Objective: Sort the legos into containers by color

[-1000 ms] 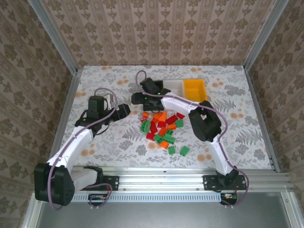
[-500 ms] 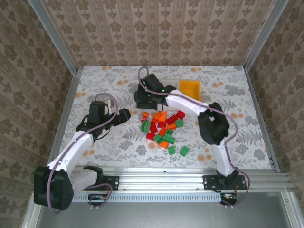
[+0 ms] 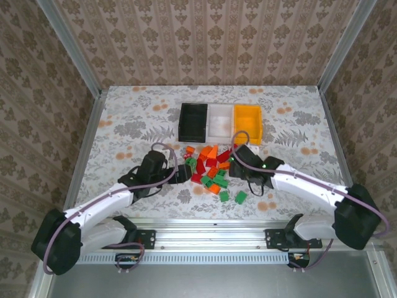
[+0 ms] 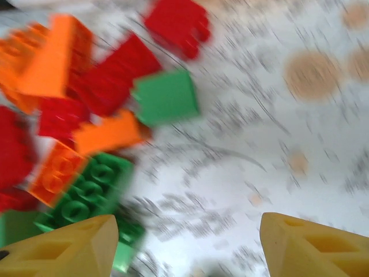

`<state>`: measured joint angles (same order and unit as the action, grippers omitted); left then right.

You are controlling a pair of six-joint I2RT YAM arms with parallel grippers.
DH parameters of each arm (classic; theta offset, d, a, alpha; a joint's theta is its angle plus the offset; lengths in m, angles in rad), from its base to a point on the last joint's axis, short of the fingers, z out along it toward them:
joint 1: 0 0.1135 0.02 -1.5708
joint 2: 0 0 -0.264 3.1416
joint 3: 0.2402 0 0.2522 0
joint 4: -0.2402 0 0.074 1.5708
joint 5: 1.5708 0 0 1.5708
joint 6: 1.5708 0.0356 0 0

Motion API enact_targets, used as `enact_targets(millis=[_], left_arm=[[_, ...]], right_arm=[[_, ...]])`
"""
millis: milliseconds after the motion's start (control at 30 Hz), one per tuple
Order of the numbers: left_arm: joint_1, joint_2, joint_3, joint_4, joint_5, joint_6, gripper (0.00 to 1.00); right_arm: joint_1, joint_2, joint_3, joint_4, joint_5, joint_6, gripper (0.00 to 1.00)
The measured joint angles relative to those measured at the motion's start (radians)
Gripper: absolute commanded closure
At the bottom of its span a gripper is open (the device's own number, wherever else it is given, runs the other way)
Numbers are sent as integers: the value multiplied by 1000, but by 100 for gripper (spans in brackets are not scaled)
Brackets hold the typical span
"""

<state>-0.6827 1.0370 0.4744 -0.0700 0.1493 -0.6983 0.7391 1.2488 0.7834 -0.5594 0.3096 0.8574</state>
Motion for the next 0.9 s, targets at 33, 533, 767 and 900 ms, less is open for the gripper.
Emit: enact_targets(millis=[33,533,767,900], left_arm=[[-8,-10,-6,0,-11,-3,9],[-25,-75,-32,3,-95,-26,9],[-36,-76,-47,5,-103,-45,9],[-40,-76,-48,4,-106,-51,9]], right_arm=[[5,-19,-23,-8,-3,27,30],[95,14,-153,17,-93,324,25],[133,32,-190,18,-92,417,34],[143,34,-200,21,-92,449,44]])
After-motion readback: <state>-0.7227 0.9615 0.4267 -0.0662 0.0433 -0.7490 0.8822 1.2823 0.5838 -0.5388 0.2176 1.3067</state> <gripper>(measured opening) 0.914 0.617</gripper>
